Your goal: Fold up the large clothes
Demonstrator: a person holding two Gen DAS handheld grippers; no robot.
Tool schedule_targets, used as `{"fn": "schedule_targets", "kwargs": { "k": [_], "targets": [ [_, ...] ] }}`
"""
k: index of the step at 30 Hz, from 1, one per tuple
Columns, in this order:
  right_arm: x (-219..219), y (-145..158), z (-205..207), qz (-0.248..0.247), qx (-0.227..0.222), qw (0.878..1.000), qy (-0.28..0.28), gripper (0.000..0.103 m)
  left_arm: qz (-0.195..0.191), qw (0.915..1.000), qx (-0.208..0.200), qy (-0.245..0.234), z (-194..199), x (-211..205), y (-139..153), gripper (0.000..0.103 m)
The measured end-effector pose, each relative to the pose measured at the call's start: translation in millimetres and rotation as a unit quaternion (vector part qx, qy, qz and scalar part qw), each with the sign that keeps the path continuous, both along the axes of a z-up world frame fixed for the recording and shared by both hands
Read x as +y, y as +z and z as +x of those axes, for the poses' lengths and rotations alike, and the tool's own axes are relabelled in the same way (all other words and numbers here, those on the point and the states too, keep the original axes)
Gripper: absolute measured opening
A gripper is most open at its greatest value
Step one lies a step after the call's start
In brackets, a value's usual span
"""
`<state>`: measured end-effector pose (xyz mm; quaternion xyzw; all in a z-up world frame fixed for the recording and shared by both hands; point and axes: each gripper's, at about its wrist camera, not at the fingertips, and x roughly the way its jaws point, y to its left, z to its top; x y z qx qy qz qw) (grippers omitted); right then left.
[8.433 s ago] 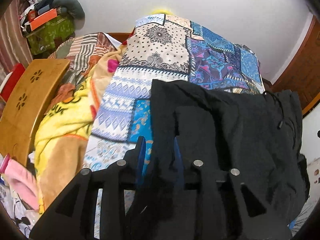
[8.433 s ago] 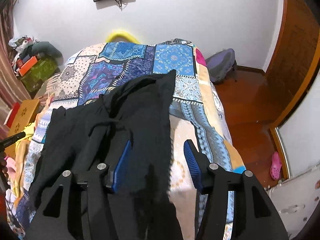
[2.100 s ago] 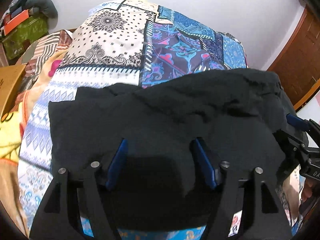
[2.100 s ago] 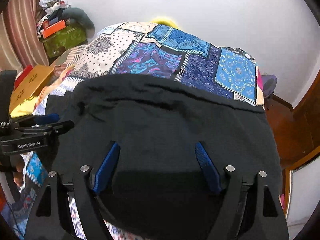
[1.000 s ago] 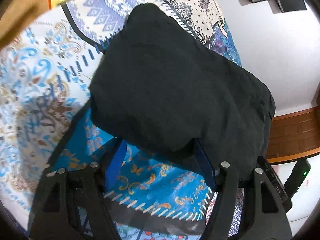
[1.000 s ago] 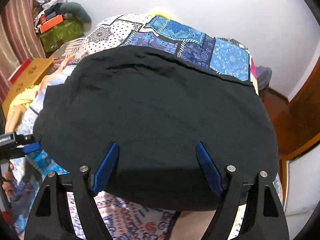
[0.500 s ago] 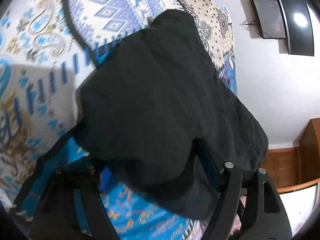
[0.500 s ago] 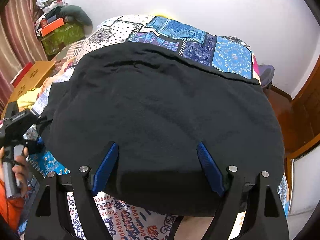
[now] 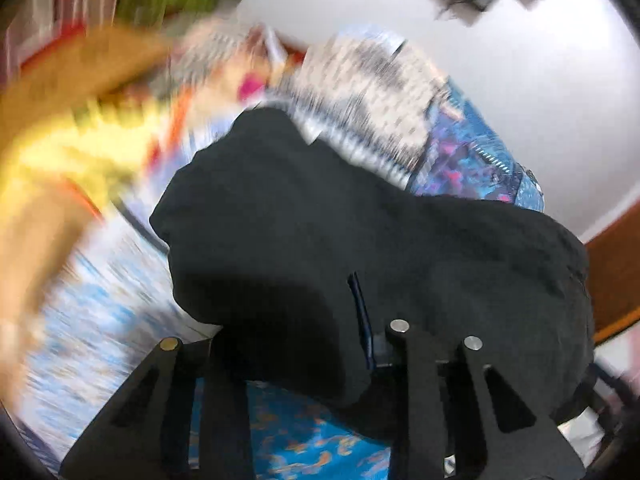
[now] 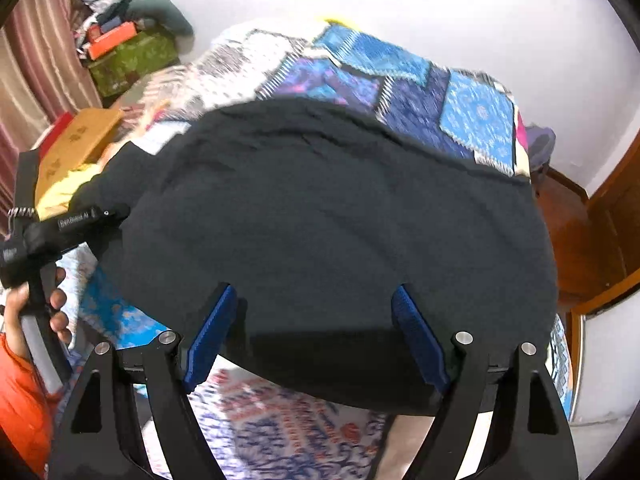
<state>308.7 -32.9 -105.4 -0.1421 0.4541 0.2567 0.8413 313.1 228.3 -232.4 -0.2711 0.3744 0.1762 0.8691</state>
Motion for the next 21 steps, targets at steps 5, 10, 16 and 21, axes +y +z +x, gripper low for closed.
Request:
{"fn": "schedule_targets", "kwargs": {
  "k": [5, 10, 16, 21],
  "targets": [
    [30.4, 17.8, -12.6, 0.03, -0.016, 0.999, 0.028, 0.079, 0.119, 0.9916, -0.049, -0.002, -30.8, -7.4, 62.3, 0.028],
    [67.5, -17.6, -15.2, 0.042, 0.053, 0.996, 0.058, 0.079, 0.172, 0.9801, -0.099, 0.009, -55.6, -5.8, 112.0, 0.028],
    [80.0, -60.7, -20.2, 0.048, 0.126, 0.987, 0.084, 0.08, 0.154, 0.98, -0.123, -0.028, -51.6, -23.5, 132.1, 0.026],
    [39.7, -38.7, -18.4, 0.067, 0.116, 0.987, 0.086, 0.077, 0.15, 0.975, -0.149, -0.068, -39.2, -59.1, 147.0, 0.026]
  ]
}}
